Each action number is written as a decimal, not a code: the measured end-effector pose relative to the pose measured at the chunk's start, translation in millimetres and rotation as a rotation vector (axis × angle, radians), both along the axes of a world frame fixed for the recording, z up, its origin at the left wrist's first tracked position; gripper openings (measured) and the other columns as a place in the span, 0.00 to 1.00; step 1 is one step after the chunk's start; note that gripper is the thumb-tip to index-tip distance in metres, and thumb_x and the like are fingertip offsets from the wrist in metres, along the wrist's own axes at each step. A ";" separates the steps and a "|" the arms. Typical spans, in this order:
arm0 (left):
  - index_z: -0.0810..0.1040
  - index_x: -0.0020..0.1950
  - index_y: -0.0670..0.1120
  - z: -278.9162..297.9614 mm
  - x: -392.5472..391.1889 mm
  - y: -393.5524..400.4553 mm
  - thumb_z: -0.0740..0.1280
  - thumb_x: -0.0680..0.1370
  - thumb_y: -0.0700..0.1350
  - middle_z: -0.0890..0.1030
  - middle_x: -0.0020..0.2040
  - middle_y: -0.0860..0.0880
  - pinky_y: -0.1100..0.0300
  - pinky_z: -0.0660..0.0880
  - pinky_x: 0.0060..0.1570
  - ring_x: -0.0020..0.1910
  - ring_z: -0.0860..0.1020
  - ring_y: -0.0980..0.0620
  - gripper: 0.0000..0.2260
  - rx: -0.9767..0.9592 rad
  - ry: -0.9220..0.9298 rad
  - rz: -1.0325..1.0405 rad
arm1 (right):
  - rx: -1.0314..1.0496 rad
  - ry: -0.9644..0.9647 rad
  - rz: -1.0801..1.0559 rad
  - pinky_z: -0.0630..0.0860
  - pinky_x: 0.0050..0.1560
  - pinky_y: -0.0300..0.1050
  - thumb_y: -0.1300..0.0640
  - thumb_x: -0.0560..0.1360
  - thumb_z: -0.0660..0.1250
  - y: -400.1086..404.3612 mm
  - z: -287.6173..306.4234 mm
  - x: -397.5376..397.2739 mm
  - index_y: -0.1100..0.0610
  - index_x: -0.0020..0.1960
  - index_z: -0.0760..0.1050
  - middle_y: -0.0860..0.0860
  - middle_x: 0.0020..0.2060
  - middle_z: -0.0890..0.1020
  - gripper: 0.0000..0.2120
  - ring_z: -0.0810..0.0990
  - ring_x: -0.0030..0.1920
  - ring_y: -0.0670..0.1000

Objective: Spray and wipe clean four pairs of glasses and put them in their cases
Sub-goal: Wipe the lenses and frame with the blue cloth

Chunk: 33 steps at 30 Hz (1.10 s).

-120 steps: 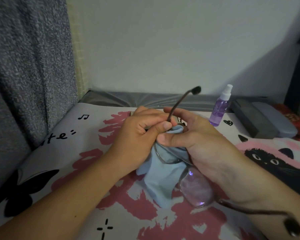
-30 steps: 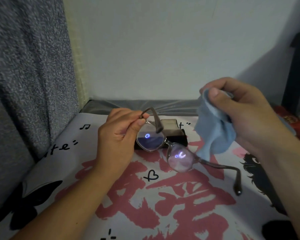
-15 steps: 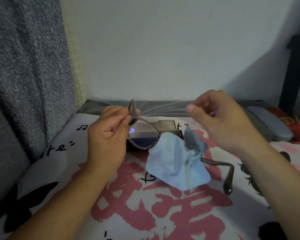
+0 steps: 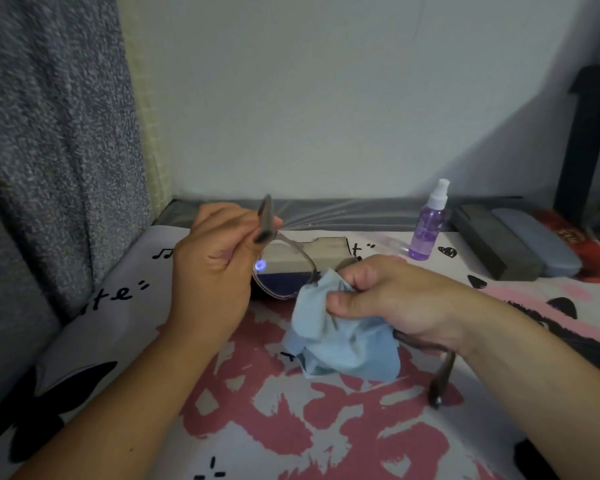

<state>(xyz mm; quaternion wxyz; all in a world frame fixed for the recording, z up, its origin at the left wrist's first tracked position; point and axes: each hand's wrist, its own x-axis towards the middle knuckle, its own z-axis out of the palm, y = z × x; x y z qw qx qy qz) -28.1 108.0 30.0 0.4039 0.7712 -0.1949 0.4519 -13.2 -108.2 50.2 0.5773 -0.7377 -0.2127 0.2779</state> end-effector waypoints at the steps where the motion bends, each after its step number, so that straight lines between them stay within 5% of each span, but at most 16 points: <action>1: 0.82 0.52 0.48 0.0 0.9 1.7 0.66 0.81 0.44 0.81 0.48 0.55 0.60 0.74 0.54 0.51 0.79 0.45 0.05 -0.020 0.022 -0.003 | 0.033 0.041 -0.005 0.78 0.38 0.38 0.59 0.74 0.69 -1.6 -0.4 0.8 0.58 0.41 0.81 0.51 0.35 0.84 0.04 0.83 0.37 0.47; 4: 0.83 0.52 0.47 -0.7 2.6 3.7 0.67 0.81 0.41 0.82 0.46 0.52 0.59 0.75 0.54 0.51 0.80 0.44 0.05 -0.032 0.041 -0.005 | 0.048 0.167 0.113 0.80 0.46 0.42 0.69 0.78 0.65 -5.1 -0.1 0.8 0.62 0.50 0.81 0.55 0.44 0.85 0.07 0.85 0.45 0.51; 7: 0.84 0.52 0.47 -2.3 4.4 6.2 0.68 0.81 0.41 0.83 0.45 0.49 0.50 0.77 0.52 0.50 0.80 0.41 0.05 -0.038 0.056 -0.025 | -0.025 0.212 0.182 0.79 0.58 0.53 0.72 0.70 0.69 -5.4 -4.0 3.2 0.67 0.61 0.75 0.62 0.55 0.83 0.19 0.83 0.55 0.59; 9: 0.83 0.52 0.50 -2.3 4.9 5.2 0.67 0.81 0.42 0.83 0.46 0.51 0.51 0.77 0.53 0.51 0.80 0.43 0.05 -0.050 0.067 -0.040 | -0.111 0.138 0.140 0.79 0.60 0.55 0.71 0.67 0.72 -0.1 -6.5 1.7 0.66 0.59 0.77 0.62 0.55 0.84 0.20 0.84 0.56 0.60; 13: 0.83 0.51 0.49 -5.8 5.5 1.2 0.68 0.80 0.39 0.83 0.48 0.55 0.64 0.73 0.56 0.54 0.79 0.50 0.06 -0.097 0.115 -0.069 | -0.156 -0.041 0.042 0.80 0.48 0.44 0.64 0.74 0.74 9.9 -8.7 -3.8 0.56 0.46 0.82 0.51 0.42 0.87 0.04 0.86 0.46 0.50; 16: 0.83 0.51 0.50 -7.2 7.2 2.8 0.68 0.80 0.39 0.83 0.49 0.56 0.65 0.73 0.57 0.55 0.80 0.50 0.07 -0.132 0.155 -0.072 | -0.110 -0.055 0.025 0.76 0.44 0.42 0.62 0.79 0.69 10.1 -9.4 -2.4 0.52 0.40 0.82 0.48 0.37 0.85 0.10 0.84 0.40 0.47; 19: 0.83 0.51 0.49 -5.5 8.9 5.8 0.68 0.80 0.38 0.83 0.49 0.57 0.62 0.74 0.58 0.55 0.80 0.50 0.07 -0.153 0.157 -0.062 | 0.039 0.030 0.005 0.77 0.40 0.39 0.66 0.80 0.65 7.3 -8.7 1.5 0.52 0.40 0.83 0.48 0.36 0.84 0.14 0.83 0.38 0.46; 25: 0.83 0.52 0.49 -5.3 6.7 5.6 0.69 0.79 0.38 0.83 0.49 0.57 0.61 0.75 0.58 0.54 0.79 0.50 0.07 -0.109 0.141 -0.076 | 0.153 0.193 0.106 0.77 0.58 0.53 0.61 0.74 0.71 -7.6 -4.4 9.0 0.60 0.62 0.79 0.61 0.58 0.83 0.17 0.81 0.55 0.59; 30: 0.81 0.52 0.56 -3.7 2.6 0.7 0.68 0.80 0.45 0.82 0.49 0.61 0.61 0.75 0.57 0.53 0.80 0.52 0.06 -0.076 0.094 -0.093 | 0.095 0.128 0.043 0.79 0.42 0.44 0.52 0.77 0.67 0.1 -7.9 2.3 0.55 0.48 0.83 0.55 0.44 0.86 0.09 0.84 0.42 0.52; 33: 0.82 0.53 0.51 -6.2 2.7 -0.3 0.67 0.80 0.45 0.82 0.48 0.58 0.61 0.75 0.56 0.52 0.80 0.50 0.05 -0.052 0.072 -0.087 | 0.088 0.151 0.034 0.80 0.41 0.44 0.53 0.78 0.65 4.8 -13.1 -2.0 0.58 0.48 0.83 0.57 0.43 0.85 0.10 0.83 0.41 0.52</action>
